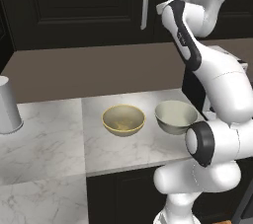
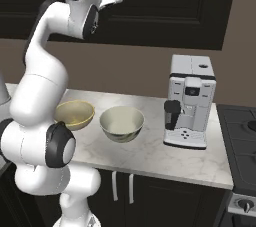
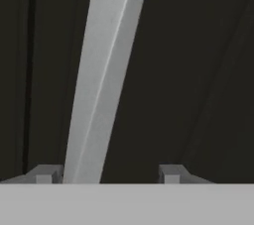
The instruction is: Open the cabinet. Pick the bowls from the counter and place them in the cabinet. Then close the cabinet.
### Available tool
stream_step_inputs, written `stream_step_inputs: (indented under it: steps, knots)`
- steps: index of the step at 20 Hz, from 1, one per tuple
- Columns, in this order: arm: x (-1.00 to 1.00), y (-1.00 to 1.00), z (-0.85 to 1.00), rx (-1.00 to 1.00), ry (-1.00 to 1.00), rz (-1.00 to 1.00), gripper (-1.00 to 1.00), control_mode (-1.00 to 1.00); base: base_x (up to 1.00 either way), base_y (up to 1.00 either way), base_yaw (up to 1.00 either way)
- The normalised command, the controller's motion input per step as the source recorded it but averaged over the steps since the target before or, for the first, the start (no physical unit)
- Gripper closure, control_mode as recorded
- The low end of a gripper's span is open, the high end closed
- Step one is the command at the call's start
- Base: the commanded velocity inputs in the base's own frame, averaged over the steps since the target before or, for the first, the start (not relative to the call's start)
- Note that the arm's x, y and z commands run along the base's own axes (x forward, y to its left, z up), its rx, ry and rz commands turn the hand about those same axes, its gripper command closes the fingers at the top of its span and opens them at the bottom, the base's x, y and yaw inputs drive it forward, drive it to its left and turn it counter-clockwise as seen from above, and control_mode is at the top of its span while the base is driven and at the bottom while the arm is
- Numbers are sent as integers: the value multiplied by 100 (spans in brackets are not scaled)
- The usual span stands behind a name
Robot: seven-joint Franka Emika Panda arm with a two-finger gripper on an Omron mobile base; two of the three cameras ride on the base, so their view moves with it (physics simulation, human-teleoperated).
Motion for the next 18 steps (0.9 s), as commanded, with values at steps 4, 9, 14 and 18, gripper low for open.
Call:
stream_step_inputs:
  steps: [4, 9, 14, 18]
  knots:
    - [60, 36, -66, -17, -36, -7, 100, -100, 0, 0, 0]
    - [-38, -55, -35, -4, -52, -11, 100, -100, 0, 0, 0]
    - [-52, -97, -36, 6, -34, -9, 100, -100, 0, 0, 0]
    - [-94, -100, -4, 35, -11, -6, 100, -100, 0, 0, 0]
